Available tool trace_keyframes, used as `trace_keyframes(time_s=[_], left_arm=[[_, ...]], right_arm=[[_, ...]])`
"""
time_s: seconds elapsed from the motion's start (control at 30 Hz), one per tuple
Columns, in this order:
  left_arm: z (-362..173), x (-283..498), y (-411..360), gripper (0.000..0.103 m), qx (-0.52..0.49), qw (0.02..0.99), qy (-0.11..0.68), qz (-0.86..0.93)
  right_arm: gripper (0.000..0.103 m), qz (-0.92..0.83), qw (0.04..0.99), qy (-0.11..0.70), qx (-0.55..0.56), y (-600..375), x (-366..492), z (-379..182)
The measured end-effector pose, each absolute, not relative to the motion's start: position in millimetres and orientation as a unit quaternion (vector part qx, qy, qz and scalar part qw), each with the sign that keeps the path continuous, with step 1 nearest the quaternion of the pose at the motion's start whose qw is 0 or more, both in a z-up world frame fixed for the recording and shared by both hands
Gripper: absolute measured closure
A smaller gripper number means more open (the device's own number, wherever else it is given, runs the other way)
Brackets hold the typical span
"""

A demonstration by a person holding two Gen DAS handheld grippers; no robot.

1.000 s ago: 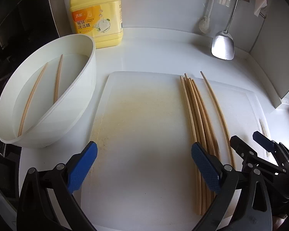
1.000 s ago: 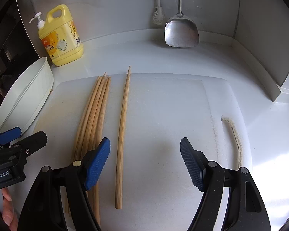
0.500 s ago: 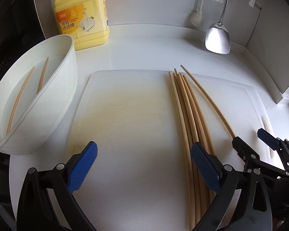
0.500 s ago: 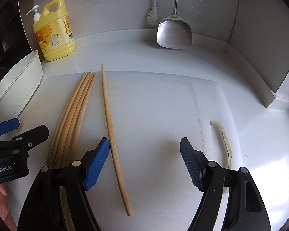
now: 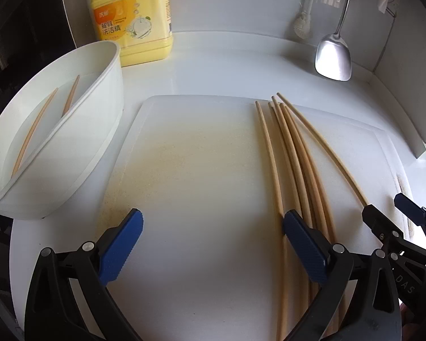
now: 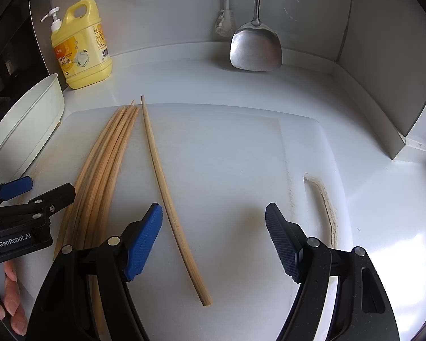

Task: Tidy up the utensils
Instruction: 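Close the left tool on another chopstick while the right tool grasps one too, then carry the left tool's chopstick over the basin while the right tool carries its own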

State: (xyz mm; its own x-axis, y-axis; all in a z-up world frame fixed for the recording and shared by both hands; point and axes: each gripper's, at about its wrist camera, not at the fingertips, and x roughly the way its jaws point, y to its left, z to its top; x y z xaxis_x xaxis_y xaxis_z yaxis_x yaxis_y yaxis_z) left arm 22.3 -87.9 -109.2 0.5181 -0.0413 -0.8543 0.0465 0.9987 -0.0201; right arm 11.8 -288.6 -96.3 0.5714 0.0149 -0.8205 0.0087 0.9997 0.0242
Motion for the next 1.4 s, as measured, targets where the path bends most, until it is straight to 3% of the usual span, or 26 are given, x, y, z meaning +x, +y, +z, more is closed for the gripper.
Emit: trace_keyframes(time_s=[0.5, 0.8, 1.1, 1.27, 1.33, 1.4], left_arm=[[-112, 29, -101, 0.005, -0.001, 0.876, 0.483, 0.004], [-111, 23, -105, 0.015, -0.014, 0.883, 0.469, 0.013], [-106, 16, -113, 0.044, -0.007, 0.888, 0.459, 0.008], [-102, 13, -122, 0.083, 0.002, 0.888, 0.460, -0.015], [-102, 12, -123, 0.095, 0.000, 0.887, 0.462, -0.021], [-101, 12, -121, 0.096, -0.007, 0.885, 0.465, -0.026]], right_arm=[[0.033, 0.036, 0.892, 0.450, -0.030, -275, 29, -95], [0.054, 0.088, 0.886, 0.453, -0.052, -265, 35, -95], [0.084, 0.113, 0.886, 0.444, -0.070, -252, 31, -96], [0.096, 0.116, 0.886, 0.441, -0.081, -247, 29, -96], [0.097, 0.115, 0.887, 0.441, -0.079, -247, 28, -96], [0.097, 0.114, 0.887, 0.442, -0.074, -248, 28, -97]])
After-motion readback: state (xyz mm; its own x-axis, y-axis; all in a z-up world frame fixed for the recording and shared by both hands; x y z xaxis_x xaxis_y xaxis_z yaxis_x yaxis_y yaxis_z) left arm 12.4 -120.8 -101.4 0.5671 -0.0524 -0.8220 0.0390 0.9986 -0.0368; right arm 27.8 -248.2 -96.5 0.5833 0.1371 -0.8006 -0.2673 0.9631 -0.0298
